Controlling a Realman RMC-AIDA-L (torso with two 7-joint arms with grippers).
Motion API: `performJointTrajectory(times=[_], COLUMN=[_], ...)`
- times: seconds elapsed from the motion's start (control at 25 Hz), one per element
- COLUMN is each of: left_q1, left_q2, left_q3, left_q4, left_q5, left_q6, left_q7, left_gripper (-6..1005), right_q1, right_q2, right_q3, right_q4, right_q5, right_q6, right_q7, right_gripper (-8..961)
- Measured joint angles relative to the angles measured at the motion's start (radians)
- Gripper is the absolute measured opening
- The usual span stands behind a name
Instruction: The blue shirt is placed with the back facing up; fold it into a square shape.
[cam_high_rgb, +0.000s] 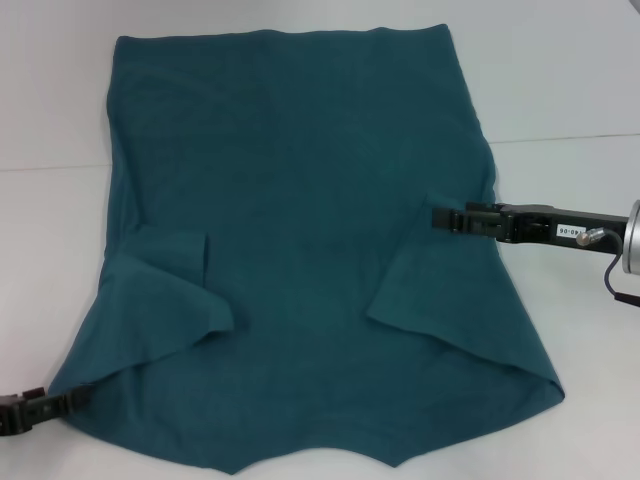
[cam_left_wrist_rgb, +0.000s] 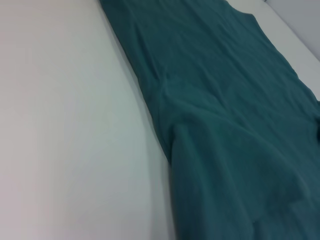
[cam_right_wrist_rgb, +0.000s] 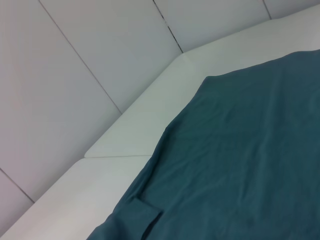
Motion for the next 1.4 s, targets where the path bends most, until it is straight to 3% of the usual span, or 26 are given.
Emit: performJointTrajectory(times=[1.16,1.4], left_q1=[-0.041,-0.046], left_q2=[0.007,0.007], left_q3=[0.049,0.054], left_q4=[0.011,0.019], left_q5=[0.041,0.058], left_q6=[0.030,0.013], left_q7=[-0.049,-0.077], left_gripper=[812,481], right_q1=[0.004,0.005], right_q2=[0.000,0.000], right_q3=[0.000,0.000], right_q4=[0.000,0.000], right_q5=[0.002,0.000], right_q6=[-0.006,-0.005], right_q7=[0.008,0.008], right_gripper=[900,899])
